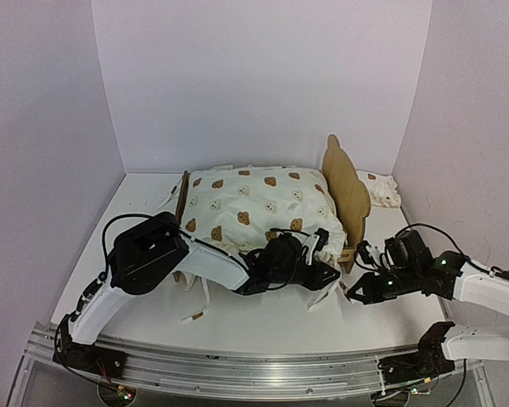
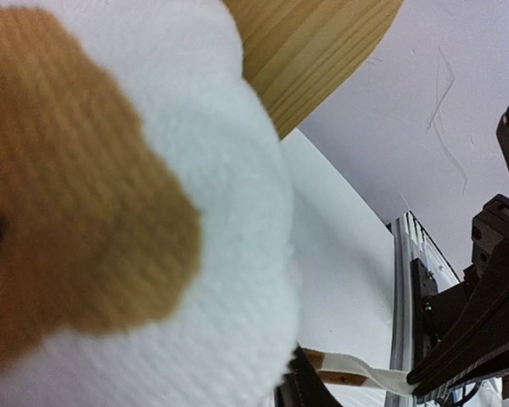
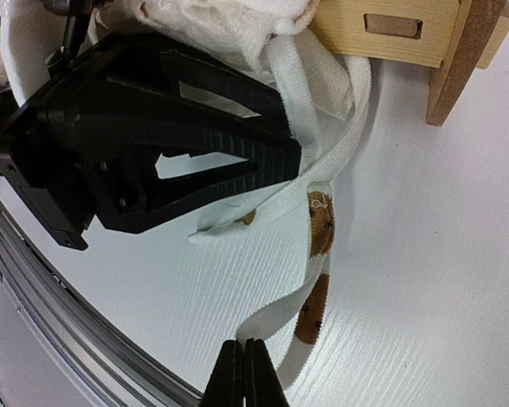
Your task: Set up the pet bed
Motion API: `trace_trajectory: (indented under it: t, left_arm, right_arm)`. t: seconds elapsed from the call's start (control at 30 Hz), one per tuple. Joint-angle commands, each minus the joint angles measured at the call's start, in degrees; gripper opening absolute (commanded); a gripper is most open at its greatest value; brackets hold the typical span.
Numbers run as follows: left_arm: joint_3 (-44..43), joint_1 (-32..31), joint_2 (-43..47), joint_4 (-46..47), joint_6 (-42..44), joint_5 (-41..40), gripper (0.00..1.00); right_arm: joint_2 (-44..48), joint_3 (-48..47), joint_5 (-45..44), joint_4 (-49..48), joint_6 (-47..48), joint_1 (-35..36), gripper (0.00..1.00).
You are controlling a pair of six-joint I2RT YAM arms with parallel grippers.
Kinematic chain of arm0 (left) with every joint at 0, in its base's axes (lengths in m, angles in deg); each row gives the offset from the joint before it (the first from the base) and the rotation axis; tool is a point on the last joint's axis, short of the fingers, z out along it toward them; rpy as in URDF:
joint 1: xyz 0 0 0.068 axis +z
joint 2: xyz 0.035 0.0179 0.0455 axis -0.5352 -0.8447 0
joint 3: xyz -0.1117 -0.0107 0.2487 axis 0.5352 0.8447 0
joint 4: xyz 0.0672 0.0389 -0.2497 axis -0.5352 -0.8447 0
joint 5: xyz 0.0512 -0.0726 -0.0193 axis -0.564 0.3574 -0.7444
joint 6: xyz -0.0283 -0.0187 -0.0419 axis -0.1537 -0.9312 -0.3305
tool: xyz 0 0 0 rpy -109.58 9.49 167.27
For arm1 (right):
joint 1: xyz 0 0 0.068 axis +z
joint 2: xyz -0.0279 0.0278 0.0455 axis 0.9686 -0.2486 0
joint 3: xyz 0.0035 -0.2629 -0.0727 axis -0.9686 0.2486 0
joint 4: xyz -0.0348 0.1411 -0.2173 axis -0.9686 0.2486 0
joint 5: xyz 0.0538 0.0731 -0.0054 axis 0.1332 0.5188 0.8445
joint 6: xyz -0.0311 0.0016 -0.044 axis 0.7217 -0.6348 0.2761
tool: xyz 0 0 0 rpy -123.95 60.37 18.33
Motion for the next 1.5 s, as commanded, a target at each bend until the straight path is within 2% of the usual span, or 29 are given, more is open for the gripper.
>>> trace_trajectory:
  t: [0.0,0.13,0.5,0.67,0.97,1.23,1.33,1.47]
  left_arm:
    - [-3.6,1.2,-0.5,2.3,1.1,-4.3,0.19]
    - [-3.6,1.2,-0.5,3.1,1.6,-2.7,0.0]
    - [0.8,1.7,3.1,-3.5,1.2,-1.3,0.0]
    - [2.9,2.1,5.5,-4.8,3.8,2.0,0.0]
    - [5.4,2.5,7.8,-2.9,7.7,7.7,0.0]
    - [5.8,2.5,8.4,-3.3,8.4,7.3,0.0]
    - [5.9,2.5,8.7,-3.3,9.8,7.4,0.0]
    - [6.3,2.5,9.6,-2.8,12.6,8.5,0.0]
  right_arm:
    - [0.2,-1.7,1.3,-1.6,0.5,-0.3,0.0]
    - [0.2,-2.1,0.7,-1.5,0.5,-0.3,0.0]
    - [-3.2,-10.6,-1.7,-0.7,7.1,-1.7,0.0]
    - [-4.1,-10.1,-3.9,-2.2,8.5,-3.2,0.0]
    - [-8.1,-7.4,5.6,-10.5,9.3,-5.0,0.0]
    - [-13.0,-6.4,9.9,-14.5,8.7,-7.9,0.0]
    - [-15.4,-6.2,13.3,-16.5,8.7,-8.8,0.0]
    - [-18.7,-6.7,13.6,-16.6,8.9,-10.1,0.0]
